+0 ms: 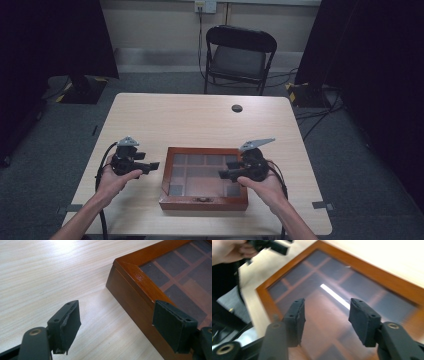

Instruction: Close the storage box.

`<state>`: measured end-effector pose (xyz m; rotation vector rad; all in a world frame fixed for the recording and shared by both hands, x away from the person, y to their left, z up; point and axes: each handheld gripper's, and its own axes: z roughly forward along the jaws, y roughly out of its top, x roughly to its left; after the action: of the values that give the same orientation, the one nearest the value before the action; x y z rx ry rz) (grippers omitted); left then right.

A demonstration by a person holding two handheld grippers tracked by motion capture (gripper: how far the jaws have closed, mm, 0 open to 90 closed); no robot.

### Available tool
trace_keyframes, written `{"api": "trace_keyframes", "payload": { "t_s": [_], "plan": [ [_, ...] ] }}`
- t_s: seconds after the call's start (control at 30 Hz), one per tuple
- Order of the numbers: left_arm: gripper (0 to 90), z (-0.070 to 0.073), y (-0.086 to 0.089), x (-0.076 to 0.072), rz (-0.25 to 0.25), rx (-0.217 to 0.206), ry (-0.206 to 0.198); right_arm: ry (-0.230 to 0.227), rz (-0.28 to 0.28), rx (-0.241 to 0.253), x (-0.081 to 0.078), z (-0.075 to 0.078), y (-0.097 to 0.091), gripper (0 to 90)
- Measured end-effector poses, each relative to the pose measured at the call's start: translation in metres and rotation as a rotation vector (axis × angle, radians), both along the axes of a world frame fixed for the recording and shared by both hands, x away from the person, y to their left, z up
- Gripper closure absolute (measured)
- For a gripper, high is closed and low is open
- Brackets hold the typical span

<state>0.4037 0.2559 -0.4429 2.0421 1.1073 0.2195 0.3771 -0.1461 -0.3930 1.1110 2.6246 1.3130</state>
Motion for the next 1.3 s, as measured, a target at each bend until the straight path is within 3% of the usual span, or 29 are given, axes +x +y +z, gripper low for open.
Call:
{"api": "trace_keyframes", "payload": {
  "t_s": [0.33, 0.37, 0.43, 0.57, 0.67, 0.73, 0.77, 0.93, 1.03, 1.07, 1.13, 1.17, 1.2, 1.27, 1.3],
  "plan": [
    [22.7, 0.0, -0.008, -0.004, -0.02, 0.022, 0.009, -0.024, -0.242, -0.009, 0.003, -0.007, -0.064, 31.0],
    [22.7, 0.0, -0.007, -0.004, -0.029, 0.037, 0.012, -0.024, -0.257, -0.013, 0.004, -0.009, -0.07, 33.8],
    [22.7, -0.002, -0.003, -0.004, -0.023, 0.055, 0.02, -0.016, -0.287, -0.026, 0.005, -0.014, -0.082, 30.8],
    [22.7, -0.005, 0.01, -0.004, 0.013, 0.077, 0.03, 0.023, -0.372, -0.072, 0.01, -0.026, -0.104, 16.8],
    [25.5, -0.01, 0.02, -0.002, 0.064, 0.138, 0.032, 0.034, -0.447, -0.078, 0.013, -0.037, -0.122, 15.4],
    [25.5, -0.016, 0.028, 0.001, 0.072, 0.139, 0.068, 0.036, -0.482, -0.075, 0.013, -0.043, -0.13, 15.5],
    [25.5, -0.022, 0.033, 0.003, 0.103, 0.135, 0.086, 0.042, -0.508, -0.073, 0.013, -0.047, -0.134, 15.0],
    [25.3, -0.032, 0.044, 0.007, 0.166, 0.157, 0.112, 0.075, -0.59, -0.2, 0.017, -0.068, -0.142, 14.9],
    [22.9, -0.039, 0.043, 0.008, 0.181, 0.188, 0.077, 0.103, -0.601, -0.305, 0.019, -0.083, -0.138, 14.1],
    [22.5, -0.04, 0.043, 0.008, 0.181, 0.185, 0.072, 0.078, -0.599, -0.321, 0.019, -0.085, -0.136, 14.8],
    [20.9, -0.044, 0.041, 0.007, 0.19, 0.196, 0.02, 0.05, -0.617, -0.337, 0.019, -0.088, -0.132, 13.5],
    [18.4, -0.047, 0.039, 0.006, 0.173, 0.227, -0.008, 0.01, -0.624, -0.357, 0.018, -0.09, -0.13, 11.0],
    [14.0, -0.05, 0.037, 0.006, 0.186, 0.213, -0.023, -0.022, -0.633, -0.355, 0.018, -0.095, -0.128, 1.3],
    [10.3, -0.051, 0.035, 0.005, 0.198, 0.221, -0.036, -0.058, -0.628, -0.341, 0.017, -0.101, -0.125, 0.0],
    [8.2, -0.053, 0.033, 0.005, 0.211, 0.204, -0.041, -0.064, -0.633, -0.337, 0.017, -0.101, -0.124, 0.0]
  ]
}}
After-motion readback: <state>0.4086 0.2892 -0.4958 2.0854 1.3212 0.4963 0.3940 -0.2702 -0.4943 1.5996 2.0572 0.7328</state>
